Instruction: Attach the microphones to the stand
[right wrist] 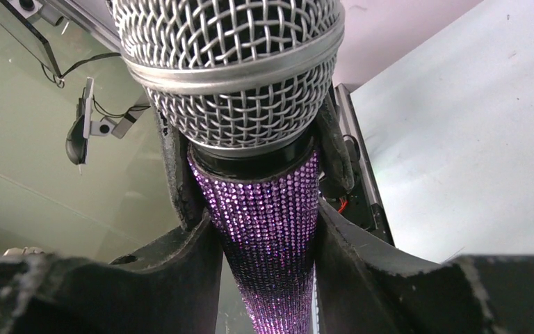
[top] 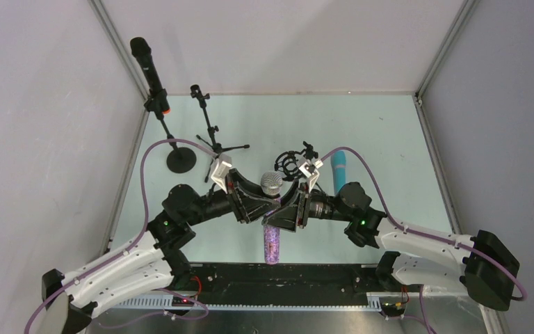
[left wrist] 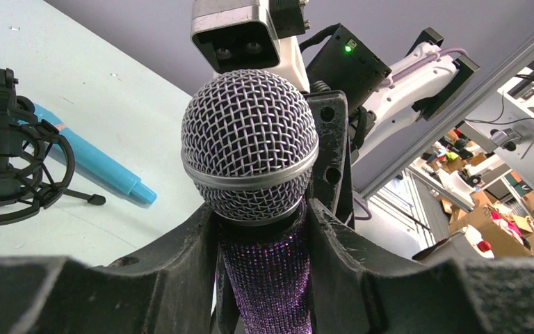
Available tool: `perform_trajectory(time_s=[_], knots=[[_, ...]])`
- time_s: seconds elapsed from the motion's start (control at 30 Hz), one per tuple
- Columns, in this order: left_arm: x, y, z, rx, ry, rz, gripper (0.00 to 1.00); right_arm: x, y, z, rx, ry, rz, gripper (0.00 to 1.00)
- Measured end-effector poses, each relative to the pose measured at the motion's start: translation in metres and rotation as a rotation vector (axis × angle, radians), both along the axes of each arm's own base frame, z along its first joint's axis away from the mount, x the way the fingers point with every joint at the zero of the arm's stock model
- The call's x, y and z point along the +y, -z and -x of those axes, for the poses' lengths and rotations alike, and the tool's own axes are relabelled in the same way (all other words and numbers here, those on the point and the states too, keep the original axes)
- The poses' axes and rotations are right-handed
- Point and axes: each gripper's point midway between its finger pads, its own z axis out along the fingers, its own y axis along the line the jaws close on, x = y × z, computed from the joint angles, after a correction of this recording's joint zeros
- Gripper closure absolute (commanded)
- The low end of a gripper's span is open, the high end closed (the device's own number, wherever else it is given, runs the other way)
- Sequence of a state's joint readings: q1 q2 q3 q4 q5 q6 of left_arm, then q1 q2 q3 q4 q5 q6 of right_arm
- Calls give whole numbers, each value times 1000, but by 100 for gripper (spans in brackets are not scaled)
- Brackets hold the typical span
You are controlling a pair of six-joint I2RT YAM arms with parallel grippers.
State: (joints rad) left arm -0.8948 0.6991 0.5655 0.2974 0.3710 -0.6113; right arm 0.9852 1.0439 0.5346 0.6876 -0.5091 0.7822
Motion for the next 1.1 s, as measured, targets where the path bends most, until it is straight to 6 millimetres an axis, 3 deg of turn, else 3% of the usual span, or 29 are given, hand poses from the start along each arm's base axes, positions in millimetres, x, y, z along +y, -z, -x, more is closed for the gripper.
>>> perform_trajectory(time_s=[0.23,0.43,0.87,1.1], knots=[[1,2,0,-3,-5,3,38,0,1,0,-7,2,3,90],[2,-3,0,-30,-10,16,3,1,8,-2,5,10,30,94],[22,9,-11,-64,-135,43,0,-13,19,-12,-22,110,109,94],[38,33,-28,-62,-269,32,0,-33,12,-20,-69,196,123,94]])
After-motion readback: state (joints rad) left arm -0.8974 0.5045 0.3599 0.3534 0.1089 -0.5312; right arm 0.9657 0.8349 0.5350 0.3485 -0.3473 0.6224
